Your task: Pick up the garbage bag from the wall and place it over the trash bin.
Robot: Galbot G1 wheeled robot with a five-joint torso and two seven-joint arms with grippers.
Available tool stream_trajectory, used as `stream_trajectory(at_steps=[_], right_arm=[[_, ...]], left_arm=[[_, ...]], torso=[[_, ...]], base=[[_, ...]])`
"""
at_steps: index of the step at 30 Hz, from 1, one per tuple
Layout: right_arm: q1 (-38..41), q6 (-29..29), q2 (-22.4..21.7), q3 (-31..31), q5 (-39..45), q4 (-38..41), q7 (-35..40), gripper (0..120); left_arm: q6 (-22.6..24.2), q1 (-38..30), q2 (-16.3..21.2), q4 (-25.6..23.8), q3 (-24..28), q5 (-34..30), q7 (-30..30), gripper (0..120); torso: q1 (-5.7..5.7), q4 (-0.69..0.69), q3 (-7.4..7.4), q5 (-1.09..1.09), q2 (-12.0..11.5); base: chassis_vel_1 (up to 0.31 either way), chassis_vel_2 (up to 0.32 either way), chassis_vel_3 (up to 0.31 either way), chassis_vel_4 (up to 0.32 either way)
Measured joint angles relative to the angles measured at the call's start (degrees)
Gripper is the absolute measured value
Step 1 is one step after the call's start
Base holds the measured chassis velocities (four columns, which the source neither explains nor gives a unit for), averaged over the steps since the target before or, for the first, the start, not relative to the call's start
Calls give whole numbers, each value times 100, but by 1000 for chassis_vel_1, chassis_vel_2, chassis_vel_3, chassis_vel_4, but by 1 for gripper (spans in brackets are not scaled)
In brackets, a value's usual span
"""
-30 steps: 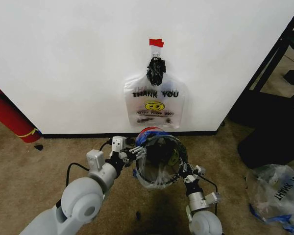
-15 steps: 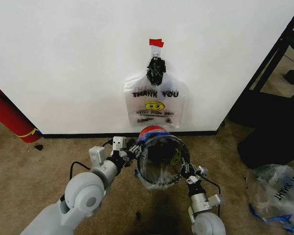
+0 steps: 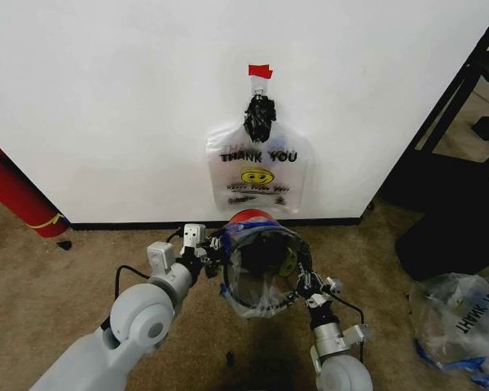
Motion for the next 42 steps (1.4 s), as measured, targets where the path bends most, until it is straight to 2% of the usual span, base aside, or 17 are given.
stream_trajectory(at_steps=[6, 13, 16, 17, 19, 23, 25, 26, 29, 32, 35, 36, 39, 42], right_arm=[[-72, -87, -7, -164, 24, 165, 39, 0], [-68, -197, 11, -247, 216, 217, 217, 0], [-11, -348, 47, -236, 610, 232, 481, 0], [-11, -348, 47, -236, 610, 232, 481, 0], [29, -507, 75, -175, 990, 261, 710, 0], [73, -717, 113, -89, 1446, 280, 1040, 0], [91, -809, 143, -26, 1644, 335, 1205, 0], [91, -809, 143, -26, 1644, 335, 1205, 0], [130, -890, 182, 54, 1806, 419, 1422, 0], [168, -1012, 208, 163, 2059, 543, 1697, 0], [180, -1070, 210, 215, 2177, 596, 1810, 0], [189, -1123, 209, 273, 2294, 647, 1918, 0], [191, -1188, 206, 309, 2391, 698, 2022, 0], [192, -1215, 207, 322, 2417, 719, 2060, 0]], left_arm=[[-265, -119, -60, 376, 78, 403, 334, 0], [-773, -28, -99, 427, 56, 519, 522, 0], [-1093, 53, -160, 407, -46, 504, 506, 14], [-1093, 53, -160, 407, -46, 504, 506, 14], [-1193, 97, -222, 393, -140, 569, 286, 22], [-1233, 256, -263, 351, -281, 1051, -57, 36], [-1082, 473, -188, 274, -326, 1522, -252, 47], [-1082, 473, -188, 274, -326, 1522, -252, 47], [-671, 857, -12, 71, -463, 1815, -297, 58], [-60, 1349, 261, -277, -685, 1873, -74, 71], [59, 1477, 342, -335, -712, 1913, 41, 76], [122, 1594, 405, -351, -710, 1978, 214, 84], [174, 1621, 333, -445, -664, 1676, 482, 96], [324, 1588, 230, -586, -618, 1311, 542, 99]], torso=[[0, 0, 0, 0, 0], [0, 0, 0, 0, 0], [0, 1, 0, 0, 0], [0, 1, 0, 0, 0], [0, 0, 0, 1, 0], [0, 0, 0, 1, 0], [0, 0, 0, 0, 0], [0, 0, 0, 0, 0], [0, 2, 0, -1, 0], [0, 2, 0, 2, 0], [0, 2, 0, 1, 0], [0, 0, 0, 0, 0], [0, 0, 0, 0, 0], [0, 0, 0, 0, 0]], base=[[0, 0, 0, 0], [0, 0, 0, 0], [0, 0, 0, 0], [0, 0, 0, 0], [0, 0, 0, 0], [0, 0, 0, 0], [0, 0, 0, 0], [0, 0, 0, 0], [0, 0, 0, 0], [0, 0, 0, 0], [0, 0, 0, 0], [0, 0, 0, 0], [0, 0, 0, 0], [0, 0, 0, 0]])
